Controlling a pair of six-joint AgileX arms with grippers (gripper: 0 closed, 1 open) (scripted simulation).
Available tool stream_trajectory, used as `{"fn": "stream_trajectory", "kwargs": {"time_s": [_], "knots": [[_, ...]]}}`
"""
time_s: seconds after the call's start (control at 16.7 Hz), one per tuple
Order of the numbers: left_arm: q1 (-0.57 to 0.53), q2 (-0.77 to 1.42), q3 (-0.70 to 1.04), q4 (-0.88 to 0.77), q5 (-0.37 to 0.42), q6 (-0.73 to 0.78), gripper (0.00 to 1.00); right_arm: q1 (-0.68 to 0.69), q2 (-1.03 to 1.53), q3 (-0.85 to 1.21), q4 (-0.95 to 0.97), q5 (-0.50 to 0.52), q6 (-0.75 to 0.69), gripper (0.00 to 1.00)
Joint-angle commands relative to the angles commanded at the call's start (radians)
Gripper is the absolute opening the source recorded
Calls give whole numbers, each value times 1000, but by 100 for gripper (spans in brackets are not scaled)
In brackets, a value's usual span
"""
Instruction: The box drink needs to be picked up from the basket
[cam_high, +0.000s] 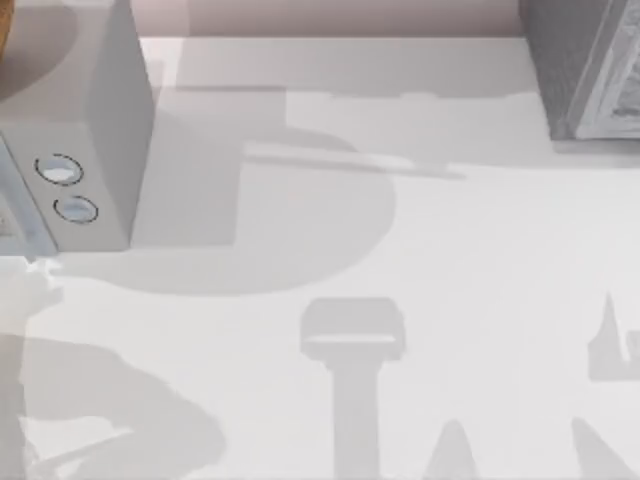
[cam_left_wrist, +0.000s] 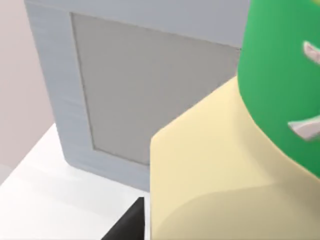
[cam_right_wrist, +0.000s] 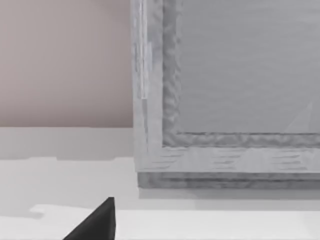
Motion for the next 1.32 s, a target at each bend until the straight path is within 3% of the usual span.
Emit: {"fn": "stream_trajectory", "kwargs": {"time_s": [0.36, 1.14, 1.32], "knots": [[0, 21, -12, 36, 2, 0, 0, 0, 0, 0, 0, 0, 0, 100], [0, 21, -12, 36, 2, 0, 98, 0, 0, 0, 0, 0, 0, 100], [0, 21, -12, 36, 2, 0, 100, 0, 0, 0, 0, 0, 0, 100]]}}
